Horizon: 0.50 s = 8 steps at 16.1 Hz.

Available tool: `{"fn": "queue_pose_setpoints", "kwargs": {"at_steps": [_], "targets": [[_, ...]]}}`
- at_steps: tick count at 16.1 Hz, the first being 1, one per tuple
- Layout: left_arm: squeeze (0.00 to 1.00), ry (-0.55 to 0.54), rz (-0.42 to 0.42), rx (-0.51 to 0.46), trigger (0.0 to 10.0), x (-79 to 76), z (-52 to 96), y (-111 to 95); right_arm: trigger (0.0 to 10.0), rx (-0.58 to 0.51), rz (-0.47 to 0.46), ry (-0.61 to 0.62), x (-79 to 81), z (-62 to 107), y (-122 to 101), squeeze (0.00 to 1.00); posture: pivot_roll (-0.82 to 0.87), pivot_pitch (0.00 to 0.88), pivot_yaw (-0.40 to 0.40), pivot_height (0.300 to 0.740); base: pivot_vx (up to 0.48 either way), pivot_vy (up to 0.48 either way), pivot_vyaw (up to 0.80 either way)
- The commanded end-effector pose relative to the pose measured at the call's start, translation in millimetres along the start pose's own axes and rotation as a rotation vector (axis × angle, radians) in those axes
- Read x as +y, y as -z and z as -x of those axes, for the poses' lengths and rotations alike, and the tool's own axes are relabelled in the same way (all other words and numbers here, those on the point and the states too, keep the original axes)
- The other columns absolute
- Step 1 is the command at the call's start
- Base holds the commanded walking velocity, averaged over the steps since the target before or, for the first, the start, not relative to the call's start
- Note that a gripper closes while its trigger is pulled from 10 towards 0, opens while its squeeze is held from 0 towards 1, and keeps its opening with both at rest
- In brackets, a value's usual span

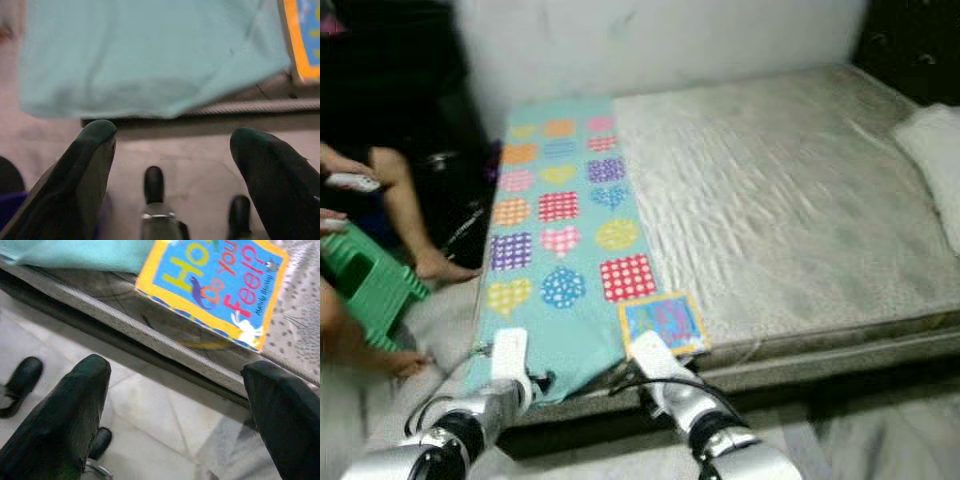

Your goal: Clean up the room

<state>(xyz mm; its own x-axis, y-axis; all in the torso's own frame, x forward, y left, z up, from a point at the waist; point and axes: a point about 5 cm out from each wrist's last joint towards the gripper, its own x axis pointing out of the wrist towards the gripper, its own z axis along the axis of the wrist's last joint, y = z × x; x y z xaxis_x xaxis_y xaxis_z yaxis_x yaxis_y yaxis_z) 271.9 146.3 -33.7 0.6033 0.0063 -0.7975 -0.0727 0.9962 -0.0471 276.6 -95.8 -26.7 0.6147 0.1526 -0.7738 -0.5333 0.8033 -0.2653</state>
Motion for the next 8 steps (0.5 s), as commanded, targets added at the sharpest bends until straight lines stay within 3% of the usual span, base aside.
{"fn": "queue_pose_setpoints", "kwargs": {"at_steps": [1,3,8], "targets": [[0.0,-0.009,0.013,-0.025,10.0,8.7,0.4,-5.9,10.0,-0.032,-0.016,-0.026,8.5,-0.3,-9.7,0.0,-0.24,0.018,0.039,0.74,0.0,0.0,0.0],[0.0,0.01,0.023,-0.034,10.0,7.1,0.4,-7.7,10.0,-0.036,-0.019,-0.027,8.3,-0.3,-10.6,0.0,-0.24,0.018,0.039,0.74,0.0,0.0,0.0],[0.0,0.014,0.019,-0.038,10.0,7.1,0.5,-8.8,10.0,-0.042,-0.007,-0.033,9.1,-0.2,-12.4,0.0,-0.24,0.012,0.041,0.74,0.314,0.0,0.0]]}}
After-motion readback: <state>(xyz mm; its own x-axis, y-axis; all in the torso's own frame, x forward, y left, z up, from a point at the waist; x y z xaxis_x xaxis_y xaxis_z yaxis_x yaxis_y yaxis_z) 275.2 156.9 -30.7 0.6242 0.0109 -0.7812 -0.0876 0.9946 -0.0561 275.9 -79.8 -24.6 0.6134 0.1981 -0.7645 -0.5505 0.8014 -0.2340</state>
